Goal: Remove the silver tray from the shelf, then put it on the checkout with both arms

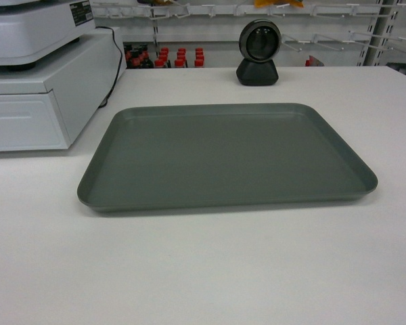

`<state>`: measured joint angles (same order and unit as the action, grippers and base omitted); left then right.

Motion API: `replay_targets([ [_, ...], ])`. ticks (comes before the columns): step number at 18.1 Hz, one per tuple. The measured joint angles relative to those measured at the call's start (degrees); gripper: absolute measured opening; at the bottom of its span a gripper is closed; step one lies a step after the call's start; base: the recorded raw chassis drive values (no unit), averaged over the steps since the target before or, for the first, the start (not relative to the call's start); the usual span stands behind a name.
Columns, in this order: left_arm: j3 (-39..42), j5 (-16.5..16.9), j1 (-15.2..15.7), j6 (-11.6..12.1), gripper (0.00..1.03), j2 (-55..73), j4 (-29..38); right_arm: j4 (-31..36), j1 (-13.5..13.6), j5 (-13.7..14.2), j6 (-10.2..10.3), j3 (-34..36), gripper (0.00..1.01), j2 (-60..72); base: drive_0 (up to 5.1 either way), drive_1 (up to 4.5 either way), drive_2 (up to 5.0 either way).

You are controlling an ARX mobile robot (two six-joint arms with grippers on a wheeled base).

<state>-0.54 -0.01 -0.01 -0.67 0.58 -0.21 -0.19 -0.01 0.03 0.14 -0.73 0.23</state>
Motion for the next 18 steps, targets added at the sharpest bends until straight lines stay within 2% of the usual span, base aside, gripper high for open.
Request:
replay_targets([
  [3, 0.0, 0.0, 0.0, 0.0, 0.98, 0.0, 0.0, 0.0, 0.0, 0.0, 0.0, 0.0, 0.98, 0.0, 0.0, 0.00, 0.0],
  [18, 0.0, 0.0, 0.0, 0.0, 0.98, 0.0, -0.2, -0.3, 0.0, 0.0, 0.0, 0.0, 0.98, 0.0, 0.0, -4.22, 4.2],
])
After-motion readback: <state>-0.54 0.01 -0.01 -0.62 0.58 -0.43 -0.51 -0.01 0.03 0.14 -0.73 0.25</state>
